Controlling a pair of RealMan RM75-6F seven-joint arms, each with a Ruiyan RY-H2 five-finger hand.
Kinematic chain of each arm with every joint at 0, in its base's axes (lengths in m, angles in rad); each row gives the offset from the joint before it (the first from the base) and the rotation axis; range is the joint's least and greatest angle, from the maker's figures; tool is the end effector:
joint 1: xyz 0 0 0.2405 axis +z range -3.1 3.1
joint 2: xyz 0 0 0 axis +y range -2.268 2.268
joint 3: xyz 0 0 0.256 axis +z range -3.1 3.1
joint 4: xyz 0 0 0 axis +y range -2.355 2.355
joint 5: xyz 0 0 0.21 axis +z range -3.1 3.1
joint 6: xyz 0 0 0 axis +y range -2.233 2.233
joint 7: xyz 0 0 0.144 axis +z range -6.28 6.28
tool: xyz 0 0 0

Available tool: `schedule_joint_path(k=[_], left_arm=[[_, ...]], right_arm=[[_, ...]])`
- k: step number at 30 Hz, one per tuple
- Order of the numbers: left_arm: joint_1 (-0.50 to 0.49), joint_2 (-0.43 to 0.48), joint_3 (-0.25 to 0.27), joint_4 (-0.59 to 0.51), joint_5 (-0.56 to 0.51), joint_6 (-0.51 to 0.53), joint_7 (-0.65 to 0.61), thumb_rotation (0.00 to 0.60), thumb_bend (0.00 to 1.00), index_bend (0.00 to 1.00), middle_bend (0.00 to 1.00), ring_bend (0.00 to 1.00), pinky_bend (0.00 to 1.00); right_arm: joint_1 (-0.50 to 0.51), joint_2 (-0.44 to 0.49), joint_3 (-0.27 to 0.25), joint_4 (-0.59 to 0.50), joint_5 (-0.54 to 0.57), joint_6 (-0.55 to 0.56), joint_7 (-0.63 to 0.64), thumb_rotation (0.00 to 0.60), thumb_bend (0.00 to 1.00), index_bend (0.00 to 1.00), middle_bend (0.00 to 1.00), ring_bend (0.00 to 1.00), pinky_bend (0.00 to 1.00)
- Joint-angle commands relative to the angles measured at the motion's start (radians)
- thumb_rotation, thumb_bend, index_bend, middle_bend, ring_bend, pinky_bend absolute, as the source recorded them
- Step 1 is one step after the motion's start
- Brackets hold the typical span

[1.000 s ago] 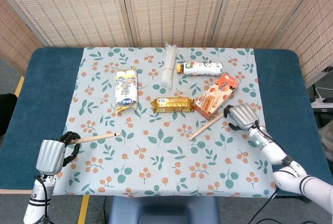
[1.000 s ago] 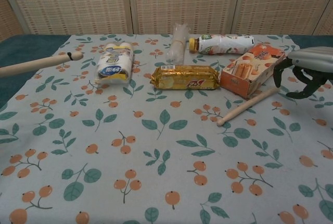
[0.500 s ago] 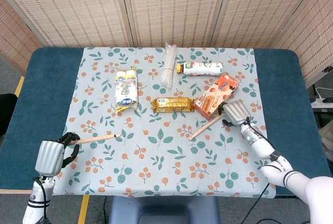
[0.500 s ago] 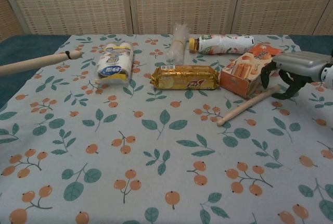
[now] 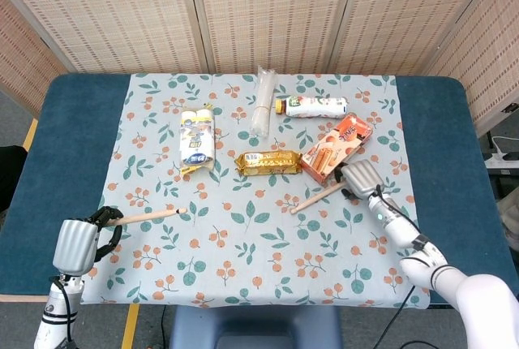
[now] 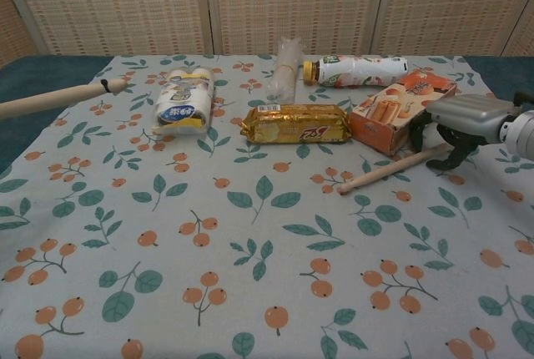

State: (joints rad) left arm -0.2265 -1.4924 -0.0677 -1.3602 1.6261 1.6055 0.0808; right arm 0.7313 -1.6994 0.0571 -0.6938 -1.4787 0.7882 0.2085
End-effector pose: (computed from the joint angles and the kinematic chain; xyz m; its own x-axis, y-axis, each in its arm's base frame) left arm -0.2622 0.2216 0.0719 0.3265 -0.1816 0.9276 0.8997 -0.2410 -0.3639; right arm -0.2774 -0.4000 -0.0082 0.6213 -0.2885 0.7285 -0.7784 -0.3334 0.5319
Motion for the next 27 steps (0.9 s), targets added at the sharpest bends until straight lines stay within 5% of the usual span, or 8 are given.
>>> schedule_joint_path(k=[1,6,10,15,22,27], left_arm=[[0.001,0.000,0.000,0.001,-0.001,-0.001,-0.001,0.600,0.51,0.76,0.80,1.00,1.00],[0.002,-0.001,-0.001,0.004,-0.003,-0.002,-0.005,0.600,0.51,0.76,0.80,1.00,1.00],[0.003,-0.001,-0.002,0.003,0.000,0.002,-0.010,0.600,0.51,0.76,0.80,1.00,1.00],[0.003,0.000,-0.003,0.002,-0.001,-0.001,-0.010,0.600,0.51,0.76,0.80,1.00,1.00],[0.002,-0.003,-0.004,0.003,-0.001,-0.005,-0.008,0.600,0.51,0.76,0.80,1.00,1.00],[0.002,-0.004,-0.004,0.004,-0.001,-0.006,-0.008,0.600,0.51,0.76,0.80,1.00,1.00]], right_arm=[[-0.002,-0.005,-0.002,0.007,-0.001,0.006,0.001,0.600,0.26,0.52,0.40,0.74,0.91],[-0.007,-0.013,-0.009,0.026,-0.002,0.012,-0.012,0.600,0.28,0.56,0.44,0.75,0.92],[-0.010,-0.016,-0.019,0.044,0.001,-0.005,-0.053,0.600,0.48,0.59,0.48,0.76,0.93],[-0.022,-0.018,-0.021,0.056,0.012,-0.005,-0.125,0.600,0.61,0.61,0.51,0.76,0.94],[-0.036,0.003,-0.015,0.018,0.017,0.025,-0.134,0.600,0.94,0.74,0.63,0.77,0.95],[-0.041,0.024,-0.017,-0.011,0.023,0.020,-0.158,0.600,1.00,0.82,0.66,0.77,0.95]])
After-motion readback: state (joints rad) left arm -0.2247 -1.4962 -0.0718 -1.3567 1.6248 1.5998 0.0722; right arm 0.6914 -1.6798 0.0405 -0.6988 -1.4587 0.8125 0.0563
